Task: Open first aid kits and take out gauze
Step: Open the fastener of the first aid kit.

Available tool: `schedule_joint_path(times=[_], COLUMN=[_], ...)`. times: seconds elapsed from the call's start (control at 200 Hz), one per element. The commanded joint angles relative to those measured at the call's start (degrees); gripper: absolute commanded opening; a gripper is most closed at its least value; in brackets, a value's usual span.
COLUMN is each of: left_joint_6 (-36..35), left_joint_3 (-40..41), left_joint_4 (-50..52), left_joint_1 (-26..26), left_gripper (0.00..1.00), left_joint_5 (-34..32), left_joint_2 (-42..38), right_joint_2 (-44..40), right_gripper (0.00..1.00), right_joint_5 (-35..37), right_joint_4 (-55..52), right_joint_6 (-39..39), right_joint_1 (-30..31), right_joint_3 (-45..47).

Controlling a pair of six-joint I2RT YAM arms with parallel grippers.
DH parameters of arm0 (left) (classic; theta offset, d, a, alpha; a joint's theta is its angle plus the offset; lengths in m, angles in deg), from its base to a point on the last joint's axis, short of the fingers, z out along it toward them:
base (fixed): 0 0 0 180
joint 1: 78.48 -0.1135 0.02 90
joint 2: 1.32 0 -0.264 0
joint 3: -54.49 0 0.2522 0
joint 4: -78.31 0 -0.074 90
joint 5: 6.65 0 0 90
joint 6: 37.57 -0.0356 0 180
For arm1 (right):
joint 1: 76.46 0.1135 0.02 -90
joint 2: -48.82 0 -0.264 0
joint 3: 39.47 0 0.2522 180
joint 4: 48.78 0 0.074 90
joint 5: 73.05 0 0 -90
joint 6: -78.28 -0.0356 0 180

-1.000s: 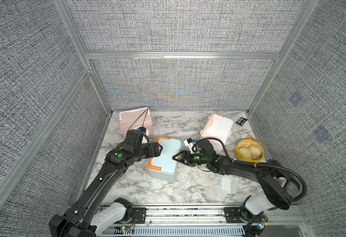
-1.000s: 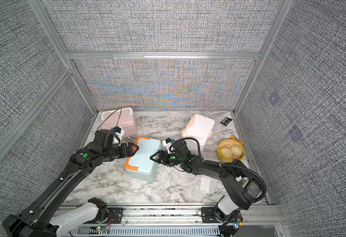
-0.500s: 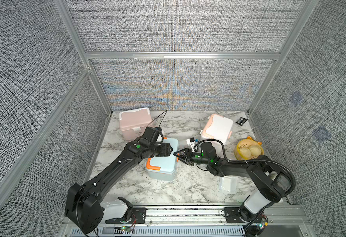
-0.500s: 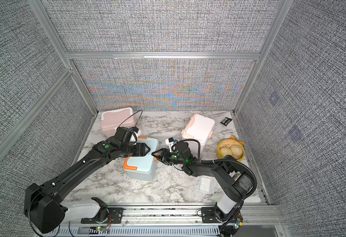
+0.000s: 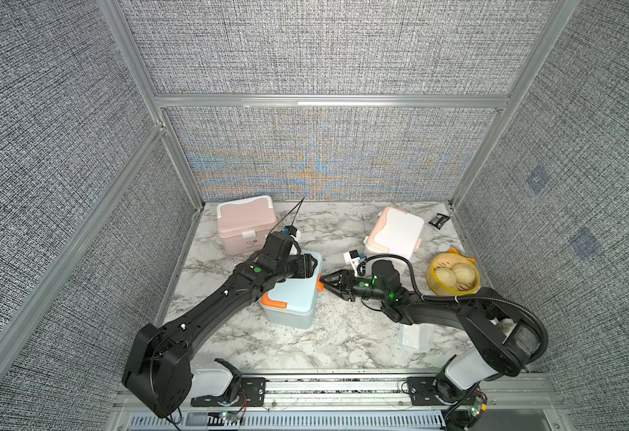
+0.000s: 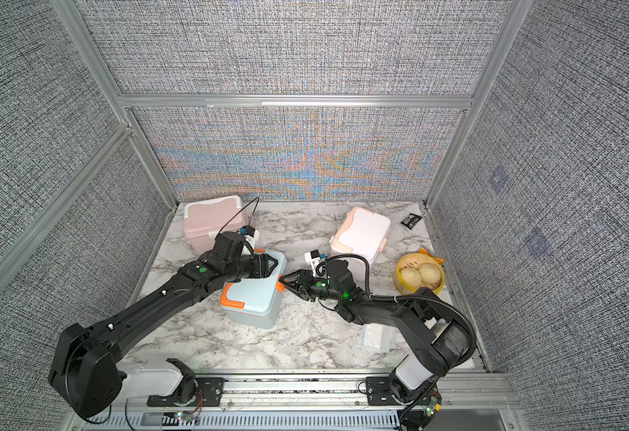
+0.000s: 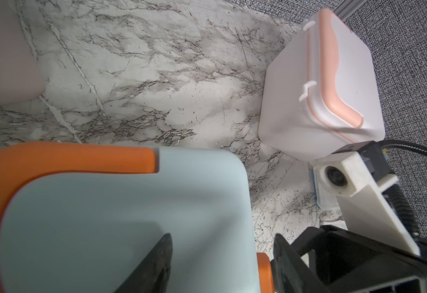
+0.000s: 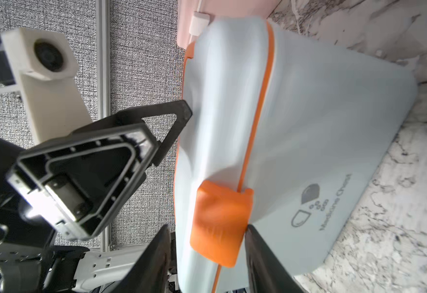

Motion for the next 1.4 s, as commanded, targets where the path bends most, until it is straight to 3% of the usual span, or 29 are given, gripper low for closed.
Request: schedule_joint_path(times=[0.0, 0.12, 0.29, 0.53, 0.856, 1.241, 1.396], left_joint_6=[1.5, 1.7, 1.7, 1.1, 1.5, 3.1, 3.2], left_joint_3=[1.4, 1.4, 0.2, -2.0, 1.2, 0.3, 0.1], left_joint_4=[14.2, 14.3, 15.5, 19.0, 18.4, 21.1, 21.4], left_joint_1=[0.1, 0.0, 0.0, 0.0, -0.1, -0.2, -0.2], left_gripper=[0.64, 0.64, 0.65, 0.7, 0.73, 0.73, 0.73], left_joint_5=[-1.4, -1.6, -1.4, -4.8, -10.5, -12.4, -12.0], left_joint_2=[1.4, 1.0, -0.9, -6.5, -8.1, -5.5, -6.2], right_joint_2=[-1.4, -3.1, -6.1, -6.6, -1.6, -10.2, -9.7], right_gripper=[0.49, 0.53, 0.71, 0.87, 0.84, 0.8, 0.8], right_joint_5=[-0.8, -0.1, 1.8, 4.3, 7.2, 15.6, 16.1], right_joint_4=[1.6, -2.7, -13.6, -30.4, -43.6, -53.9, -55.9], right_joint_6=[1.0, 2.8, 8.2, 16.5, 21.6, 24.2, 24.9], right_joint_1=[-0.1, -0.2, -0.5, 1.0, 2.6, 2.6, 1.4], right_joint_3=[0.7, 1.5, -0.2, -9.0, -16.7, -10.4, -9.5])
